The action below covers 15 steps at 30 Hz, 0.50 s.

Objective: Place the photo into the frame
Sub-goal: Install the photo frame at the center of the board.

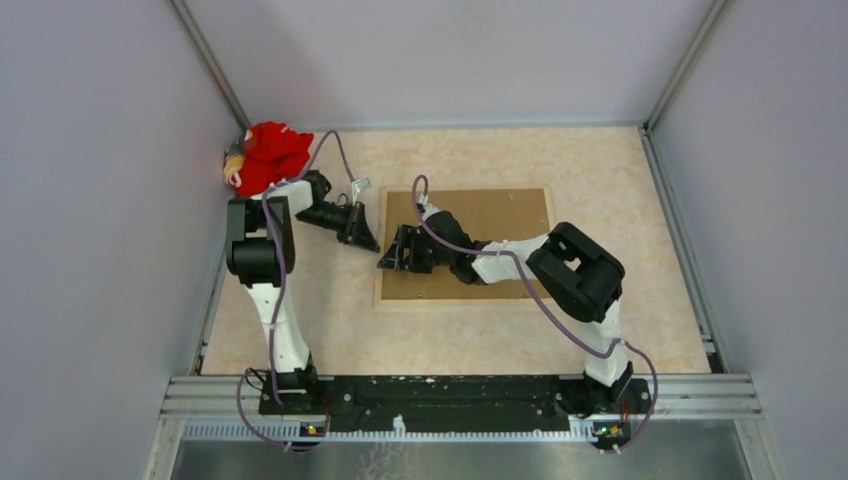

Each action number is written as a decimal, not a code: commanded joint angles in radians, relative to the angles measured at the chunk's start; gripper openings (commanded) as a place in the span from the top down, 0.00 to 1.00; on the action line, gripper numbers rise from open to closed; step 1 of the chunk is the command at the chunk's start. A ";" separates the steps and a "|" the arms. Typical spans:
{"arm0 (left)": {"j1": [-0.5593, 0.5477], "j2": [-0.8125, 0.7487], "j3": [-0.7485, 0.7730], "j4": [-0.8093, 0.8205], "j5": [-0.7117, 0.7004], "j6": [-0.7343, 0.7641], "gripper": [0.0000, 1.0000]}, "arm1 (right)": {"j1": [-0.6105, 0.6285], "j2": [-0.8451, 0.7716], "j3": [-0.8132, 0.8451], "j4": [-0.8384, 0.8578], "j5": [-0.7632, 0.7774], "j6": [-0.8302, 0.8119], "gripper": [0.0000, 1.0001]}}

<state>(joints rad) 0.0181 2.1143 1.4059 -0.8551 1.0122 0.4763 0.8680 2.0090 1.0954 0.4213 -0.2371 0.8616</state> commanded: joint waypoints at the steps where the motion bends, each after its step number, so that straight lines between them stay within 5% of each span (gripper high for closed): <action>1: -0.004 0.012 -0.022 0.062 -0.061 0.016 0.94 | 0.018 0.037 0.048 0.023 -0.025 0.008 0.32; 15: -0.004 -0.002 -0.025 0.059 -0.055 0.021 0.96 | 0.033 0.075 0.102 -0.004 -0.043 0.021 0.32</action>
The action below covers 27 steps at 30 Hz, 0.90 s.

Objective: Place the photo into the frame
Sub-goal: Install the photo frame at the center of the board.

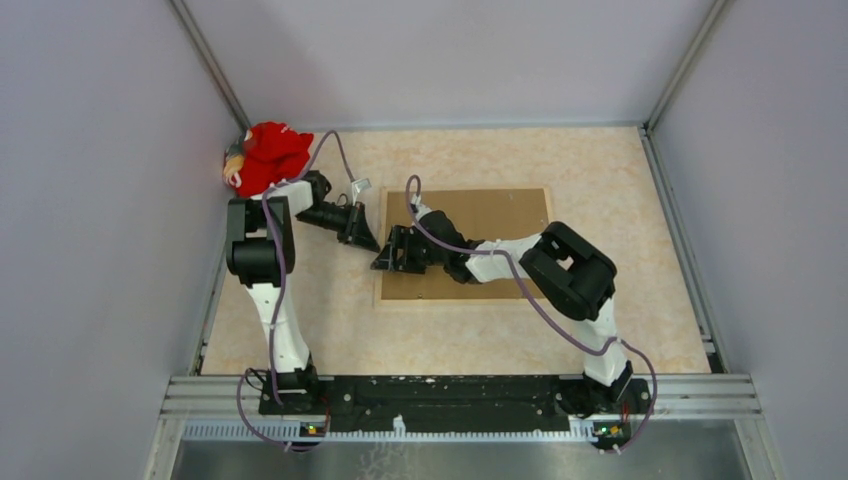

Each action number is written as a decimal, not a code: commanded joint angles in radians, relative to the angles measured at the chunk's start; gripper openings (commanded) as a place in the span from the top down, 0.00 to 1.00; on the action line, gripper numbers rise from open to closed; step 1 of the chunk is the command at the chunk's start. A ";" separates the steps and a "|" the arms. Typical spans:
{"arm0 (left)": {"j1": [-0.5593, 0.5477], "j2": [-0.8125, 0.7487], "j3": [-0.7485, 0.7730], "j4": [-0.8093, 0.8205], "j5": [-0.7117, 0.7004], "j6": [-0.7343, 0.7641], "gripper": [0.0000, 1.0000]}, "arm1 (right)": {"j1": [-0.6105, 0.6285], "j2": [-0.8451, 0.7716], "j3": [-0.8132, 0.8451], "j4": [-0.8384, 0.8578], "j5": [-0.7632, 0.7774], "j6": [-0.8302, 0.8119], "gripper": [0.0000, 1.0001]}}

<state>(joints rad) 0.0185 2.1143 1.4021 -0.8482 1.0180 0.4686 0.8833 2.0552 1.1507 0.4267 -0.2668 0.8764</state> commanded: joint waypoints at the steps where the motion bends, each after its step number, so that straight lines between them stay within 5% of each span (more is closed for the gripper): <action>1: -0.004 -0.001 -0.021 0.052 -0.062 0.030 0.96 | 0.019 0.033 0.050 -0.011 -0.014 0.006 0.32; 27: -0.003 -0.014 -0.035 0.057 -0.063 0.044 0.97 | 0.054 0.042 -0.012 0.082 0.192 0.101 0.32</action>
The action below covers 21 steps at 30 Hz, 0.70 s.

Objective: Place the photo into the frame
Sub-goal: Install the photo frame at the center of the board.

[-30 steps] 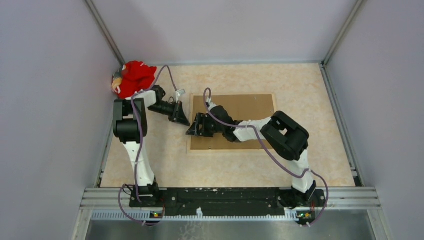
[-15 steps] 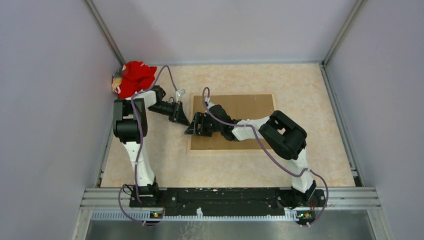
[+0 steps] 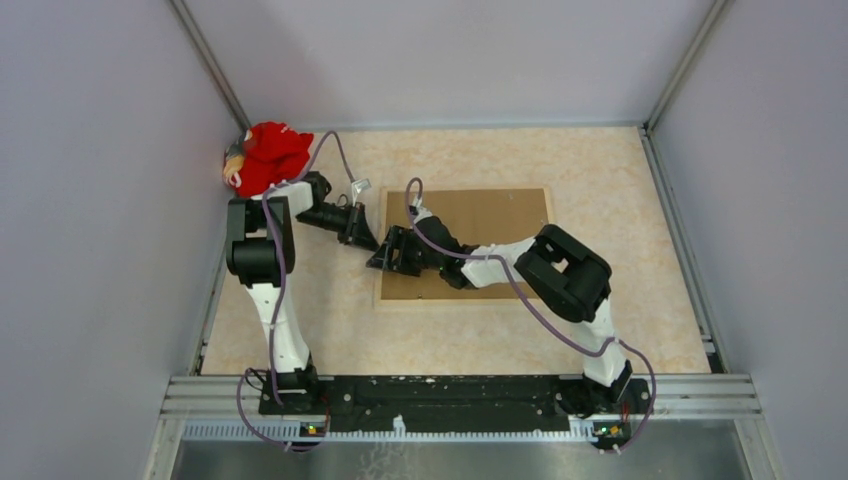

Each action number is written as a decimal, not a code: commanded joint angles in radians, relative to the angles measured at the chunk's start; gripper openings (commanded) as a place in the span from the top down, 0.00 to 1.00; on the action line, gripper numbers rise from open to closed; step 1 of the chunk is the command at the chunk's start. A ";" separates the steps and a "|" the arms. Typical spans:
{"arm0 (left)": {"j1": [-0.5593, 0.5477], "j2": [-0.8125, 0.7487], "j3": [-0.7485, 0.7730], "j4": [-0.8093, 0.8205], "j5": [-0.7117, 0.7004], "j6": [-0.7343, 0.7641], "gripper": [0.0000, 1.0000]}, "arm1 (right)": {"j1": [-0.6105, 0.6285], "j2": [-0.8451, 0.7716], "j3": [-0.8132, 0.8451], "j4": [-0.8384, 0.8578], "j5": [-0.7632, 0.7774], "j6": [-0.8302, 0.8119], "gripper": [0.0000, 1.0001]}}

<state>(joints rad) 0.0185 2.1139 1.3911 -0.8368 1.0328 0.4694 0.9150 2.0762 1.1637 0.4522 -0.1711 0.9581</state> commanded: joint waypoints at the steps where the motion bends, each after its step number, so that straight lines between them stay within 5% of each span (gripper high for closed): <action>1: -0.004 -0.013 -0.026 0.045 -0.078 0.043 0.97 | 0.023 0.017 -0.034 0.064 0.112 0.023 0.32; 21: -0.001 -0.016 -0.026 0.027 -0.079 0.067 1.00 | 0.044 -0.103 -0.189 0.132 0.176 0.033 0.32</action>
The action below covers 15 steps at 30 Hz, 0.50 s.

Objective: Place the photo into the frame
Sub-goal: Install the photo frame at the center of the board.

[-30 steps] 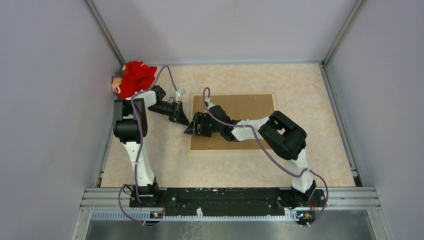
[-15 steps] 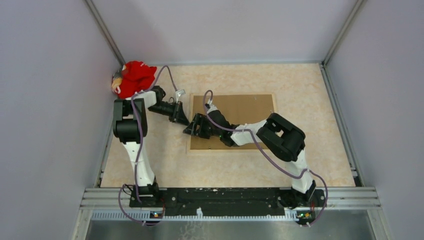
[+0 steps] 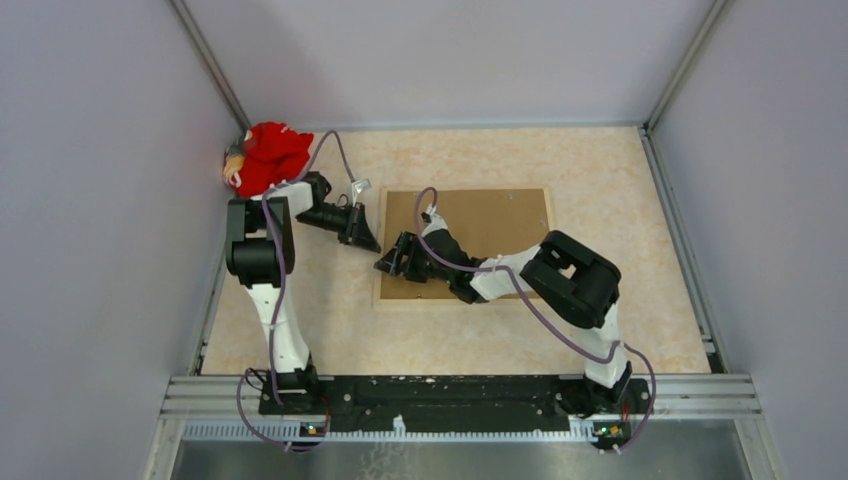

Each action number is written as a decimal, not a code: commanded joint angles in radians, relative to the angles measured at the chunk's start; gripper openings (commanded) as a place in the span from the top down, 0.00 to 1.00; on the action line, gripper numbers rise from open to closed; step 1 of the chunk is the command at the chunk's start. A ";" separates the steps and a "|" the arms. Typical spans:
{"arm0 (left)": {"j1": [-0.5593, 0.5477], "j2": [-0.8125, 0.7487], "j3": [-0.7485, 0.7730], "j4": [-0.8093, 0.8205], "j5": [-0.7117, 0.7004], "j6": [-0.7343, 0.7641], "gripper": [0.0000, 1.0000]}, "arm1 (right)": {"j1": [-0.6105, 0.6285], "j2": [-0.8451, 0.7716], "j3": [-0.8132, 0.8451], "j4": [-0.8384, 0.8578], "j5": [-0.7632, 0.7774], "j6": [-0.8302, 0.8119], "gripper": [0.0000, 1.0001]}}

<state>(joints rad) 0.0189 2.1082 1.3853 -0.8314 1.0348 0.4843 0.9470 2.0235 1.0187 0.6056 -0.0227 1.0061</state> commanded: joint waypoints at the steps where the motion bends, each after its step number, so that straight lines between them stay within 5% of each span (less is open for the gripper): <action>1: -0.002 -0.008 -0.021 0.022 -0.079 0.051 1.00 | 0.013 -0.050 -0.045 -0.024 0.026 -0.014 0.32; 15: -0.002 -0.015 -0.029 0.028 -0.075 0.049 1.00 | 0.016 0.048 0.087 -0.067 -0.031 -0.011 0.32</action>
<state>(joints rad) 0.0189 2.1033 1.3796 -0.8261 1.0355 0.4889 0.9489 2.0315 1.0462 0.5735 -0.0425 1.0065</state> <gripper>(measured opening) 0.006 0.676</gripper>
